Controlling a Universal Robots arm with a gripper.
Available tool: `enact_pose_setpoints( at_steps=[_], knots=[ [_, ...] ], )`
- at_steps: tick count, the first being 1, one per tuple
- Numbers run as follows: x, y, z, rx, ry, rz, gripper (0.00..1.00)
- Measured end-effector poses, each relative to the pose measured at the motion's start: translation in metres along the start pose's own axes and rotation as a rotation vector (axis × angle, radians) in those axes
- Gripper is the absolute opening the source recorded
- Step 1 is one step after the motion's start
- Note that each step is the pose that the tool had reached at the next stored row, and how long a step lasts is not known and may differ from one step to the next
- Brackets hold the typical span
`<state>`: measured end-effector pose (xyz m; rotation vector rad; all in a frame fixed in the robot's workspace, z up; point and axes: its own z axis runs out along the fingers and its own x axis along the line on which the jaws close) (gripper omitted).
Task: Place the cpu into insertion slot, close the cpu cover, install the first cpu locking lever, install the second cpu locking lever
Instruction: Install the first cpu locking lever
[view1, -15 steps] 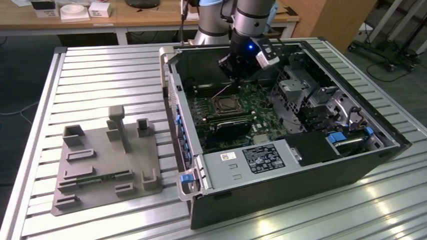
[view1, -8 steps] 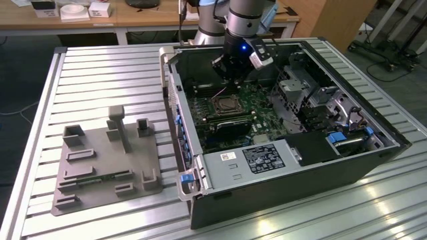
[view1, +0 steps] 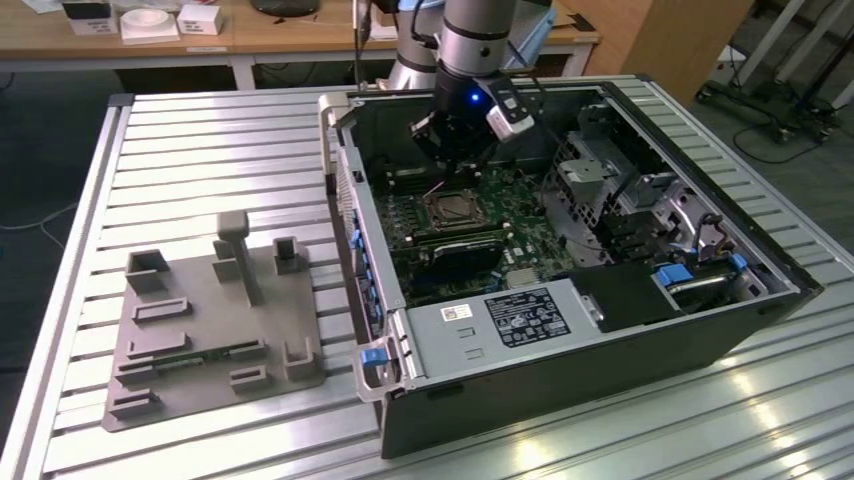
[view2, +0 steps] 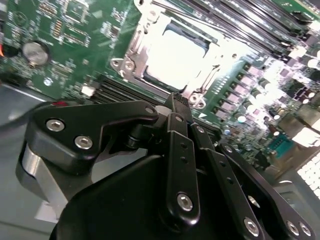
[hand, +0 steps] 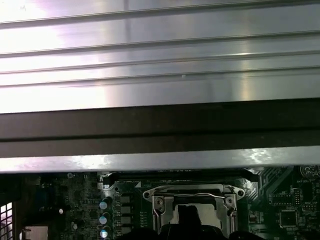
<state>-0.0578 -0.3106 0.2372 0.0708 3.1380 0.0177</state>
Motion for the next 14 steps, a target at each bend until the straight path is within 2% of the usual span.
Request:
enact_pose_setpoints(
  at_steps=[3,7,14],
  knots=[
    [0.0037,-0.0001,0.0009,-0.0011,0.0002,-0.017,0.10],
    [0.0039,0.0004,0.0024,-0.0090,0.0009,-0.044,0.10],
    [0.0043,0.0099,0.0057,-0.0057,0.0011,-0.054,0.10]
  ],
)
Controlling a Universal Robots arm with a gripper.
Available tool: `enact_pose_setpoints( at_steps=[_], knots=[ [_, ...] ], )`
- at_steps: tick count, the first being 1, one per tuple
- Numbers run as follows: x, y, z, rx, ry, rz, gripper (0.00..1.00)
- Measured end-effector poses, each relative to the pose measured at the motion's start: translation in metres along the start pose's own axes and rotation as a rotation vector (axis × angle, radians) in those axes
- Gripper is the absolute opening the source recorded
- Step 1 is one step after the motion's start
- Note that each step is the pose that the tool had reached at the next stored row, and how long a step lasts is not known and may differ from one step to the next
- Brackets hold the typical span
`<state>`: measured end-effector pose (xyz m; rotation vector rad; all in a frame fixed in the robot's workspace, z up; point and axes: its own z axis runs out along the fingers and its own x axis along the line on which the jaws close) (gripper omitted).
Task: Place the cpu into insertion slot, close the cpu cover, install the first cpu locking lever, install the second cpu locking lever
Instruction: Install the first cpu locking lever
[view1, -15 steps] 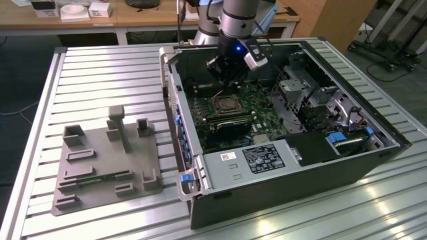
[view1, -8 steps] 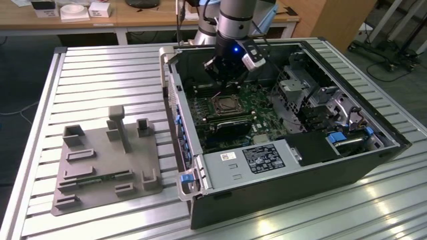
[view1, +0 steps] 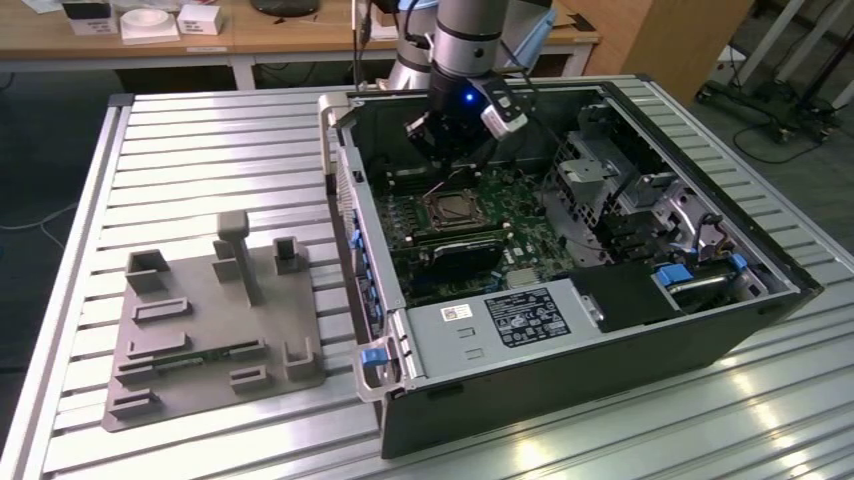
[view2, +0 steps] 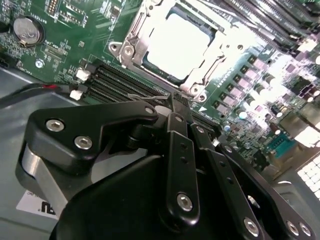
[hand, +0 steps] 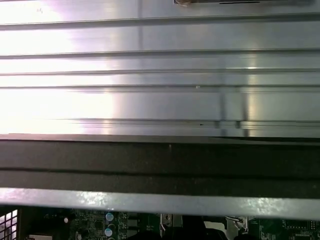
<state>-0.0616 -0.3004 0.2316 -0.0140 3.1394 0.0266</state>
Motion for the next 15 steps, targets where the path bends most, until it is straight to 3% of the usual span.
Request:
enact_pose_setpoints(
  at_steps=[6,15],
  knots=[
    [-0.0042,0.0004,0.0029,0.0050,0.0002,0.000,0.10],
    [-0.0073,0.0031,0.0047,0.0050,0.0003,0.000,0.10]
  ],
)
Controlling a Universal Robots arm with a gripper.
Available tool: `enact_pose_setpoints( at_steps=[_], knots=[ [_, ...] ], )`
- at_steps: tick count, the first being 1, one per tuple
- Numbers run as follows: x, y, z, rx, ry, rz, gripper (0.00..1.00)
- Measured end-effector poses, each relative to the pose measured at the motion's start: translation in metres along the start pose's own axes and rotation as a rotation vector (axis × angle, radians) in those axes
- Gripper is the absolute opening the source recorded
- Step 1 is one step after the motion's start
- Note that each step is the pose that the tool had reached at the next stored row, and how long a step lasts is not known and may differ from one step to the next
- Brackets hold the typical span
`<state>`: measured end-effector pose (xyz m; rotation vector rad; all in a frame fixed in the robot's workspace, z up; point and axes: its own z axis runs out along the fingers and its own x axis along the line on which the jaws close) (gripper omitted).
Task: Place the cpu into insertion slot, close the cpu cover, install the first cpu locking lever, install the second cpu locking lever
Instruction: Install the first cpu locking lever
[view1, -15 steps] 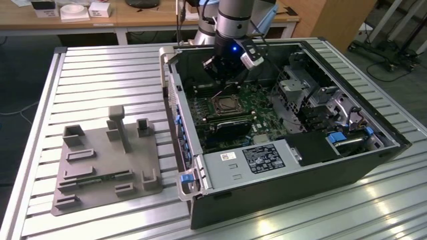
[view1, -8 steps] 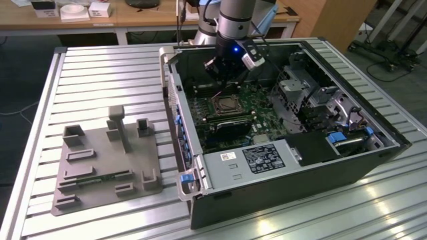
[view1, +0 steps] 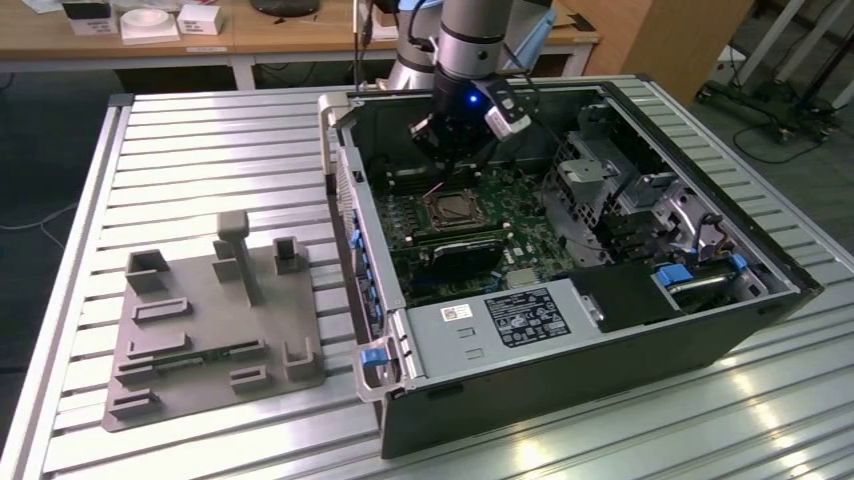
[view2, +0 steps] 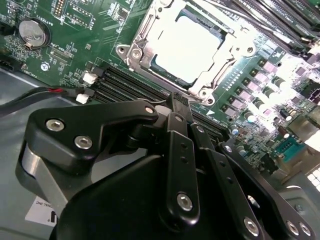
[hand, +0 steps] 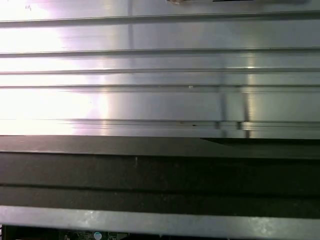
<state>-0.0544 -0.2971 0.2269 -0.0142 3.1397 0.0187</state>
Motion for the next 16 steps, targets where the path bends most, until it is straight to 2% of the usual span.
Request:
enact_pose_setpoints(
  at_steps=[7,16],
  knots=[
    [-0.0071,0.0024,0.0040,0.0001,0.0019,0.000,0.10],
    [-0.0152,0.0048,0.0090,0.0067,0.0027,0.000,0.10]
  ],
)
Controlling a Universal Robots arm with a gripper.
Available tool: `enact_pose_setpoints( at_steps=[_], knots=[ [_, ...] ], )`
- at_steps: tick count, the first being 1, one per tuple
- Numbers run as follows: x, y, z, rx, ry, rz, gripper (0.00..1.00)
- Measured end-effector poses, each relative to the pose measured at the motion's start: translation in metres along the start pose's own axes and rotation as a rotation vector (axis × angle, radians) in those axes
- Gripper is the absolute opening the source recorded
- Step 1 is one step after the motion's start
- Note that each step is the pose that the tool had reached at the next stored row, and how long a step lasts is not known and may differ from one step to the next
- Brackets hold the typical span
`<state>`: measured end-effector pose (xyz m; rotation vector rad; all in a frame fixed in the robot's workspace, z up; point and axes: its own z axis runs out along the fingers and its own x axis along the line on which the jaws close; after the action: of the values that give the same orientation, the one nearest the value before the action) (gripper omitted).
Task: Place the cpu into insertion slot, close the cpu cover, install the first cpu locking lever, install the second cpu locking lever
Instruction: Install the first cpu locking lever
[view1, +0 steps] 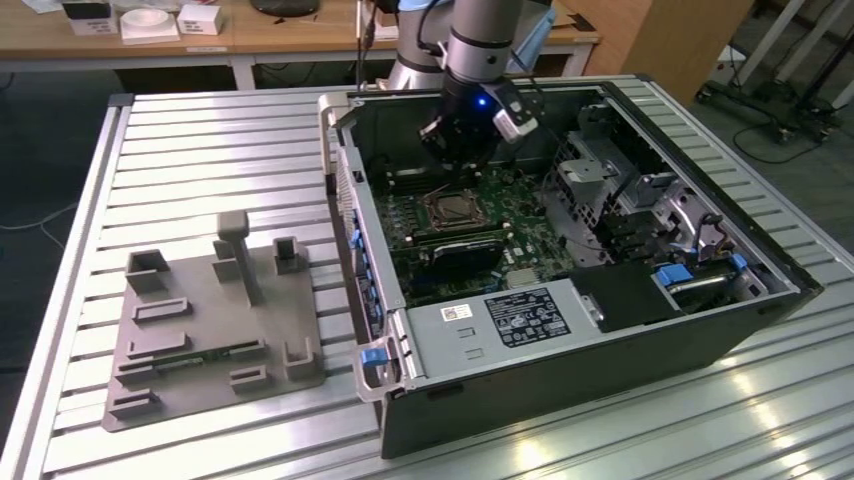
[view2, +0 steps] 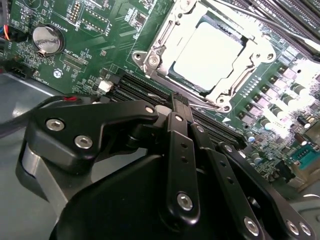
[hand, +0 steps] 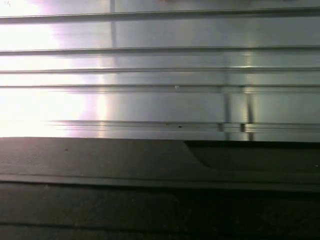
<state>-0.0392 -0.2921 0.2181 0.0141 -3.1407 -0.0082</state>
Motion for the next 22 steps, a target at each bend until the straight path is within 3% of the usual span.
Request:
enact_pose_setpoints(
  at_steps=[10,16,22],
  knots=[
    [-0.0097,0.0001,0.0040,0.0004,0.0004,0.000,0.10],
    [-0.0102,0.0008,0.0063,-0.0002,0.0003,0.000,0.10],
    [-0.0102,0.0019,0.0145,0.0005,0.0007,0.000,0.10]
  ],
)
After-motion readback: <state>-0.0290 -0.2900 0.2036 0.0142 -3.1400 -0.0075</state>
